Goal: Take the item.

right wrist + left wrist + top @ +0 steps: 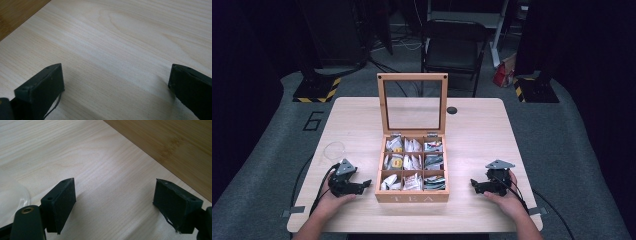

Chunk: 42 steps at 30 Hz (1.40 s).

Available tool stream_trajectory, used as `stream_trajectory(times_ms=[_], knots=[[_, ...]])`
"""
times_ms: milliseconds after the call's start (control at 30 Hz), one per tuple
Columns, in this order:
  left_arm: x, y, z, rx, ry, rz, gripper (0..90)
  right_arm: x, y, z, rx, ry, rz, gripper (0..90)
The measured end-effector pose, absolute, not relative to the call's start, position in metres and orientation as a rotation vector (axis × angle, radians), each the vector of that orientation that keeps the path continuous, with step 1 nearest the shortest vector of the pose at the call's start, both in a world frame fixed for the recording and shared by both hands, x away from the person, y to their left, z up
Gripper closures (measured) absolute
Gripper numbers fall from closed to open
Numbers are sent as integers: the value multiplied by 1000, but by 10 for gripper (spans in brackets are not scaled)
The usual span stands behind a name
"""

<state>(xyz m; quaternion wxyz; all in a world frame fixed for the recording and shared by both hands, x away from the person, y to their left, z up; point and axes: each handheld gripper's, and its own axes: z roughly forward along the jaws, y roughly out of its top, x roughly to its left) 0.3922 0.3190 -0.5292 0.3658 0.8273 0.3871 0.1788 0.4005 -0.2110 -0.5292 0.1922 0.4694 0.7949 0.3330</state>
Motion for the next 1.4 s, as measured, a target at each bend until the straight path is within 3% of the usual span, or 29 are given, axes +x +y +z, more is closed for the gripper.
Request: stream_trajectory(times_ms=[767, 1400], knots=[[392, 320, -529, 2133, 992, 465, 189, 399, -211, -529, 1315, 2232, 948, 0], [391, 322, -522, 2094, 1070, 465, 276, 399, -211, -529, 1316, 2232, 948, 0]])
